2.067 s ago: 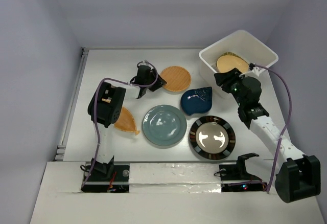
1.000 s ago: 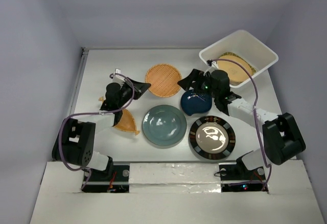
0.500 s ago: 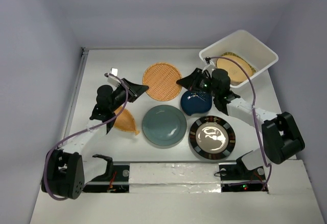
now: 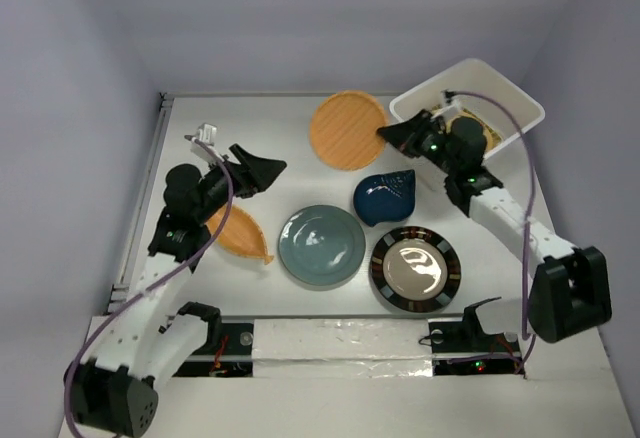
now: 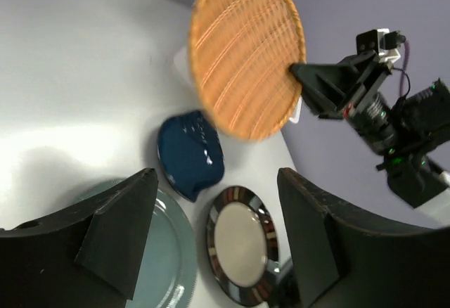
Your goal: Place the plates into the plastic bin on the countertop
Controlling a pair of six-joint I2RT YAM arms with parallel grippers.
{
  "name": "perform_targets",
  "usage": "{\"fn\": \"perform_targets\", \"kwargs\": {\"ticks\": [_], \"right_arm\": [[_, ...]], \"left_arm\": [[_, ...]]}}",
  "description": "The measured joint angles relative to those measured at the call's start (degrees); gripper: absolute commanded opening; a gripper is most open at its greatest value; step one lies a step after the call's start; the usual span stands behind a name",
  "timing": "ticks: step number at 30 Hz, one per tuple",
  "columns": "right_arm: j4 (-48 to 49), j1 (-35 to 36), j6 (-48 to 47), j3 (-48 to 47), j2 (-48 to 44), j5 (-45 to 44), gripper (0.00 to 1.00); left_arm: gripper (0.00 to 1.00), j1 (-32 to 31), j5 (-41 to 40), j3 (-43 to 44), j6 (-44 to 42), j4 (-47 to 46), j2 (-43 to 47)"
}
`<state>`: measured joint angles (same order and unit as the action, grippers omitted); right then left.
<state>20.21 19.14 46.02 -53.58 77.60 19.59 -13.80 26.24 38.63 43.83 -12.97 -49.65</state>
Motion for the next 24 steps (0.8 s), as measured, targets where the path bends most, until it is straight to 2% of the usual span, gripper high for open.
{"fn": "perform_targets", "kwargs": {"ticks": [5, 10, 14, 21, 22, 24], "right_arm": [[-3.8, -14.5, -1.0, -3.2, -4.8, -6.6, 0.0], [-7.5, -25.6, -1.2, -3.7, -4.5, -14.8, 0.0], [-12.6, -29.0, -2.4, -6.4, 0.7, -20.0, 0.0], [-20.7, -29.7, -5.2, -13.8, 11.9, -23.9, 0.01], [-21.6, -29.7, -5.4, -14.7, 13.0, -24.1, 0.03], [-23.1, -29.7, -5.9, -16.0, 14.7, -24.5, 0.28]], "left_arm": [[0.67, -1.2, -5.4, 6.9, -8.1, 8.7, 9.2], [0.67, -3.1, -11.8, 6.6, -14.4, 15.2, 14.9], [0.67, -4.4, -15.6, 4.3, -17.6, 19.6, 15.7], [0.66, -6.6, -19.7, 4.0, -20.4, 23.9, 16.8], [0.67, -6.8, -20.0, 4.0, -20.6, 24.0, 17.1], [0.67, -7.3, -20.4, 4.0, -20.9, 24.0, 17.6]]}}
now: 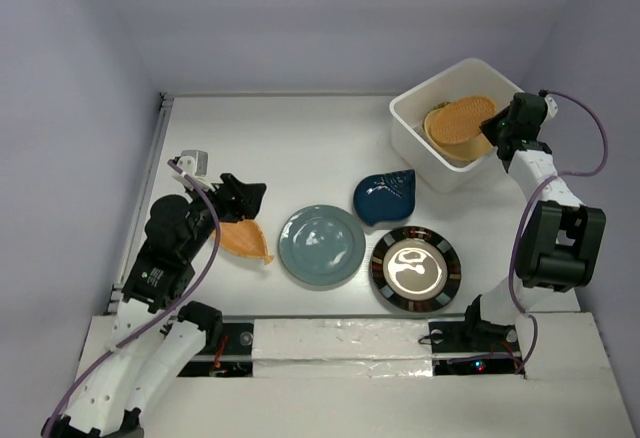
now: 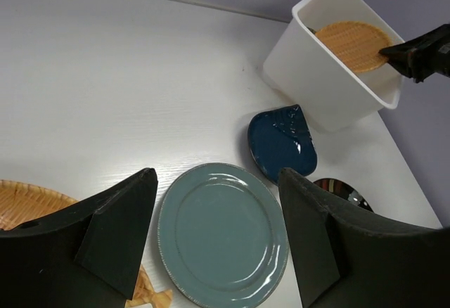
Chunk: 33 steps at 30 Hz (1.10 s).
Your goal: Place the plates into the plastic bin on the countertop
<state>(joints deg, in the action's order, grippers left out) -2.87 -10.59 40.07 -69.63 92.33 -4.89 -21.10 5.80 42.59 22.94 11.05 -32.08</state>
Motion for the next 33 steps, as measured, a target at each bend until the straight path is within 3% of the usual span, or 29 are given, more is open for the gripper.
{"fn": "perform_targets", "kwargs": {"ticks": [2, 4, 6, 8, 10, 14, 17, 18, 21, 25, 28, 30, 33], "right_arm": [[-0.7, 0.0, -0.3, -0.5, 0.9, -0.2, 0.47], [-1.5, 0.0, -0.8, -0.8, 1.1, -0.7, 0.57], [-1.6, 0.0, -1.2, -0.9, 0.7, -0.8, 0.64], [-2.0, 0.0, -1.9, -0.9, -0.5, -1.5, 0.64], [-2.3, 0.0, -2.4, -0.6, -2.8, -1.6, 0.58], [0.5, 2.2, -3.6, 3.4, -11.8, -1.0, 0.02], [4.4, 10.1, -5.0, 6.0, -17.7, 1.6, 0.0], [5.9, 14.6, -5.7, 6.3, -18.1, 3.2, 0.0], [10.1, 29.7, -7.7, 6.4, -14.9, 7.2, 0.0], [11.0, 45.2, -9.5, 5.2, -3.6, 11.9, 0.0], [10.5, 51.3, -9.8, 3.3, 5.4, 14.3, 0.0], [9.9, 54.0, -10.1, 1.0, 10.4, 15.0, 0.13], [8.1, 57.9, -10.4, -5.2, 17.5, 15.3, 0.45]], "left_arm": [[0.66, -0.2, -0.1, 0.0, -0.1, 0.0, 0.4], [0.66, -0.4, -0.1, 0.0, -0.2, 0.0, 0.5], [0.67, -0.7, -0.2, 0.0, -0.2, 0.0, 0.7], [0.66, -0.7, -0.3, 0.0, -0.2, 0.0, 0.7], [0.66, -0.8, -0.3, 0.0, -0.2, 0.0, 0.7], [0.59, -0.9, -0.4, 0.0, -0.2, 0.0, 0.8], [0.4, -0.9, -0.8, 0.0, -0.2, 0.0, 0.8], [0.22, -0.9, -1.2, 0.0, -0.3, 0.0, 0.8], [0.0, -0.9, -2.2, 0.0, -0.4, 0.0, 1.0], [0.0, -0.9, -4.6, 0.0, -0.4, 0.2, 1.6], [0.0, -0.9, -8.0, 0.0, -0.1, 1.0, 3.3], [0.04, -0.5, -10.1, 0.0, 0.1, 1.4, 4.7], [0.18, -0.1, -12.9, 0.0, 0.5, 1.4, 7.4]]}}
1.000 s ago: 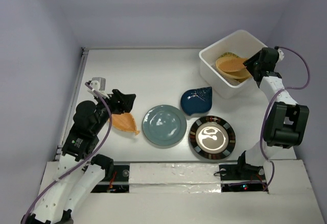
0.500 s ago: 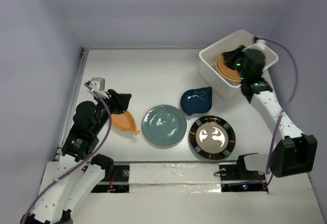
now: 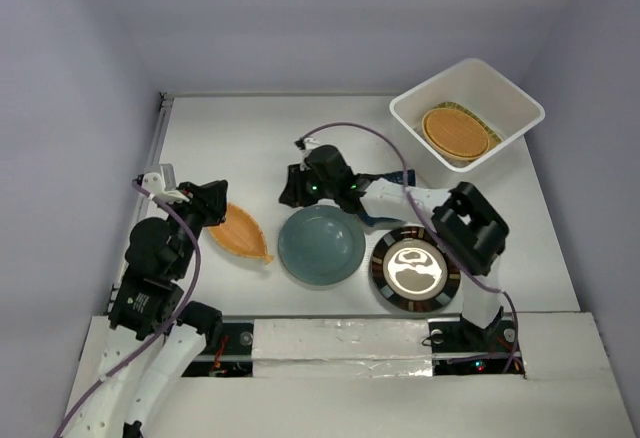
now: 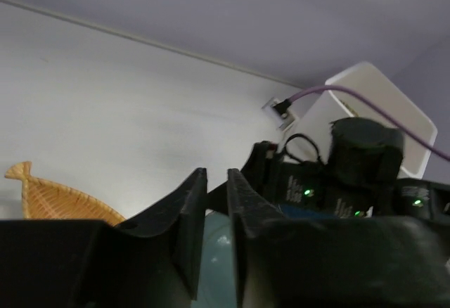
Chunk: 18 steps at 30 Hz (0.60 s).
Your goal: Place the plates into the plastic bin on the countertop
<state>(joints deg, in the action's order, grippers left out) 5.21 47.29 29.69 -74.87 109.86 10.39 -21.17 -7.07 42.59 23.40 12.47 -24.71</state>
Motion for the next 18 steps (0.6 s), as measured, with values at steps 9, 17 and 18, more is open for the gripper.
{"fn": "perform_targets", "kwargs": {"ticks": [9, 17, 18], "right_arm": [[-0.3, 7.2, 1.2, -13.9, 13.4, 3.1, 0.58], [-1.7, 8.8, 3.1, -19.6, 21.0, 4.8, 0.5], [-1.7, 8.8, 3.3, -19.6, 21.5, 5.0, 0.44]], "left_arm": [[0.25, 1.9, -2.0, 0.0, 0.3, -0.5, 0.2], [0.29, 2.6, -1.9, 0.0, 0.3, -0.6, 0.0], [0.29, 2.6, -1.9, 0.0, 0.2, -0.6, 0.0]]}}
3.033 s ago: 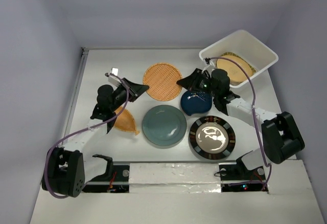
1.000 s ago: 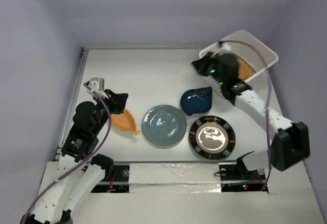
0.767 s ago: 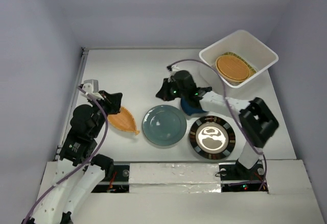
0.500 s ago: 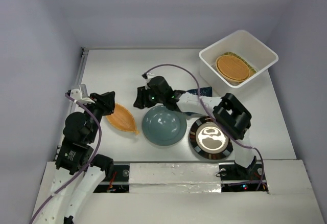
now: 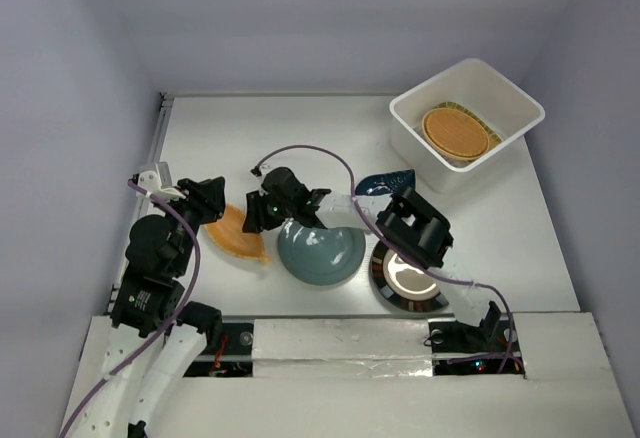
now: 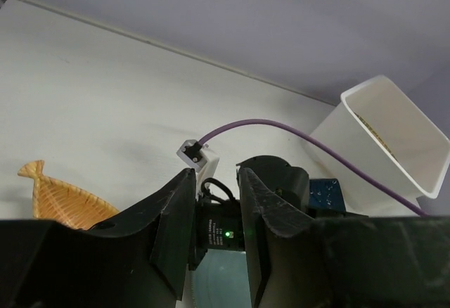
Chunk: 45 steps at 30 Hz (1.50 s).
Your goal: Place the plates into the plastic bin on the countertop
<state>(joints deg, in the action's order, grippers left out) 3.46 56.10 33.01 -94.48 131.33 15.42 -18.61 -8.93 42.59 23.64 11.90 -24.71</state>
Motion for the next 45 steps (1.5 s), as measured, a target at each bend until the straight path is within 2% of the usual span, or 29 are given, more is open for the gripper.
{"fn": "perform_targets", "kwargs": {"ticks": [2, 4, 5, 6, 7, 14, 15, 17, 21, 24, 27, 29, 36, 45], "right_arm": [[-0.1, 0.0, 1.3, 0.0, 0.6, 0.5, 0.27], [-0.1, 0.1, 1.8, 0.0, 0.8, 0.7, 0.25], [0.0, 0.1, 2.0, -0.1, 0.8, 0.7, 0.18], [0.0, 0.2, 2.4, -0.3, 0.8, 0.7, 0.04], [0.1, 0.2, 2.8, -0.5, 0.8, 0.4, 0.01], [0.4, -0.9, 3.9, 0.3, -3.7, -2.9, 0.0], [1.0, -1.9, 4.0, 1.7, -6.0, -3.7, 0.0], [1.8, -5.2, 4.4, 5.6, -12.5, -4.7, 0.0], [5.7, -18.2, 5.0, 15.0, -28.2, -8.0, 0.0], [8.0, -32.3, 6.1, 23.2, -40.5, -13.2, 0.0], [8.4, -45.2, 7.3, 29.9, -49.5, -19.8, 0.0], [7.2, -51.1, 7.8, 32.1, -52.7, -22.6, 0.0], [2.6, -60.9, 8.5, 31.9, -49.2, -22.1, 0.01], [-4.1, -64.6, 7.7, 28.3, -37.9, -21.8, 0.1]], "left_arm": [[0.29, 0.0, 0.1, 0.0, 0.0, 0.0, 0.0], [0.29, 0.0, 0.1, 0.0, 0.0, 0.0, 0.0], [0.29, 0.0, 0.1, 0.0, 0.0, 0.0, 0.1], [0.29, 0.0, 0.2, 0.0, 0.0, 0.0, 0.2], [0.29, 0.0, 0.2, 0.0, 0.0, 0.0, 0.2], [0.29, 0.0, 0.6, 0.0, 0.0, -0.1, 0.9], [0.35, 0.0, 1.0, 0.0, 0.0, -0.2, 1.0], [0.4, 0.0, 1.9, -0.1, -0.1, -0.5, 1.0], [0.44, -0.3, 4.4, -0.8, -0.1, -1.6, 0.9], [0.44, -0.6, 6.1, -0.9, -0.2, -2.1, 0.5], [0.45, -0.9, 7.1, -0.9, -0.2, -2.4, 0.2], [0.45, -1.2, 7.4, -0.9, -0.2, -2.6, 0.2], [0.48, -2.1, 9.3, -0.9, -0.3, -2.7, 0.2], [0.51, -3.0, 10.6, -0.9, -0.5, -2.7, 0.1]]}}
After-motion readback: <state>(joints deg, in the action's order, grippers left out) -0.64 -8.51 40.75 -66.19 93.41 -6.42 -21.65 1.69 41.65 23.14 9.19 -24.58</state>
